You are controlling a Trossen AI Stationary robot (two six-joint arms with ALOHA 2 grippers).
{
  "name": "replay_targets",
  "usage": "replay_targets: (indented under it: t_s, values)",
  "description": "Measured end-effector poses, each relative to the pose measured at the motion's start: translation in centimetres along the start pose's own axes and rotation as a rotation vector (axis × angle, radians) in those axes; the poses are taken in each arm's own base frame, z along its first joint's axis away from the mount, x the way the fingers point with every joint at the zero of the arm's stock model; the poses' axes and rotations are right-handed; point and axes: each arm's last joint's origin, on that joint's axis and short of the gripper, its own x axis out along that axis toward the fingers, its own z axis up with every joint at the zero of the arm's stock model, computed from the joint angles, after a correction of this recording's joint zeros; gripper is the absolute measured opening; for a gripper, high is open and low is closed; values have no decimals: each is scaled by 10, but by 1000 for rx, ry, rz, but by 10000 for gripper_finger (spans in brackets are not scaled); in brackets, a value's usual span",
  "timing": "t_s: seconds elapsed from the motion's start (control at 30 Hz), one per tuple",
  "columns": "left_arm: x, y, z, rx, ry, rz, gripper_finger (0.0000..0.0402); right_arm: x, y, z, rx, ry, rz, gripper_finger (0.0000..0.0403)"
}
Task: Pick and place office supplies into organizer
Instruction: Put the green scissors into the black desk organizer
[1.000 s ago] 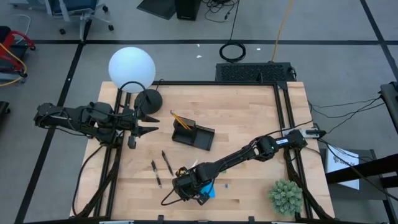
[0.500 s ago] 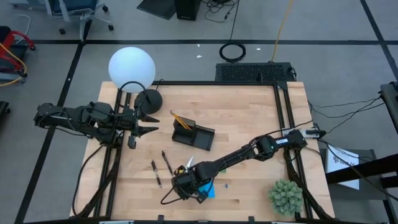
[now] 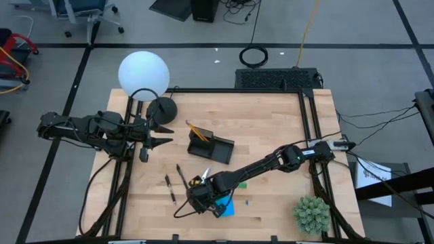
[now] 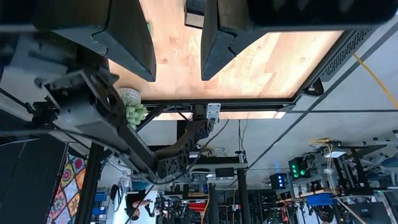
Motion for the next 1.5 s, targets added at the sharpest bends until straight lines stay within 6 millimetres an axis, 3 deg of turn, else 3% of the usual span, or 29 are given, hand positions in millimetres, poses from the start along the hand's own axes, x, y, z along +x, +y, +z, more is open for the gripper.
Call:
replay_targets:
  t_s: [0.5,0.93,1.17,1.5]
  values:
    - [-2,0,1,-1,-12,0,127,-55,-6,14,22,-90,-85,12]
    - [-21,3,2,-8,-32,-2,127,-62,-27,24,92,-241,-212,12]
    - [-34,4,3,-12,-54,-2,127,-93,-41,29,197,-347,-270,10]
    - [-40,5,1,-11,-46,-2,127,-131,-49,45,199,-578,-346,9]
